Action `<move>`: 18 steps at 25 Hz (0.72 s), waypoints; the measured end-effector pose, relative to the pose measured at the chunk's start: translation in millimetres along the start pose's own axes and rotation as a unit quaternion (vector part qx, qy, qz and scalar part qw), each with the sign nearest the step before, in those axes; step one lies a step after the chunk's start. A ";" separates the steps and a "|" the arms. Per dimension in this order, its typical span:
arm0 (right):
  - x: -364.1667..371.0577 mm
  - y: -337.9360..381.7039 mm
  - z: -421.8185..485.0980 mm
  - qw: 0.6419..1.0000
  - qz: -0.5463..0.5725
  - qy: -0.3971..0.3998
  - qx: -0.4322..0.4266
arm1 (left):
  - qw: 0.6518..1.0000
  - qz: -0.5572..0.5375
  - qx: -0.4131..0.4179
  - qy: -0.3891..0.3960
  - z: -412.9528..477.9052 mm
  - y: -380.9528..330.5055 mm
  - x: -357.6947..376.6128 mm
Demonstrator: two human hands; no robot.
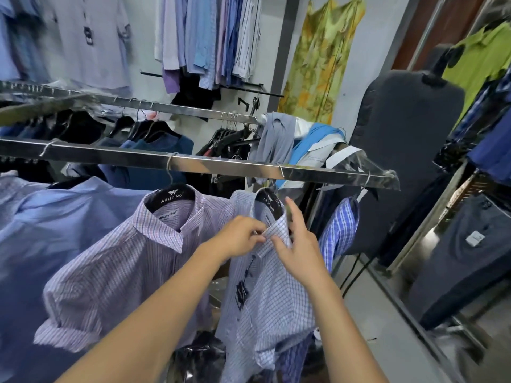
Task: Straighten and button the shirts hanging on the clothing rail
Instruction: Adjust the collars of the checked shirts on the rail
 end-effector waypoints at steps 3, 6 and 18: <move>5.0 -15.2 1.3 0.999 0.030 -0.005 0.017 | 0.999 -0.023 -0.032 -0.012 -1.8 6.2 11.4; 11.5 -24.2 5.0 0.999 0.042 0.003 0.019 | 0.996 -0.029 -0.056 -0.062 -5.5 6.4 16.6; 39.7 -4.2 -59.1 0.986 0.069 -0.083 0.130 | 0.985 -0.128 0.047 -0.102 -64.9 -46.3 8.3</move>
Point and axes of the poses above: each hand's wrist, its own z-axis towards the middle knuckle, its own x-axis out of the palm, y = z × x, the point moved 4 cm from there along z, towards the middle knuckle, and after that the axes turned 10 degrees about y, right-handed, at the moved point
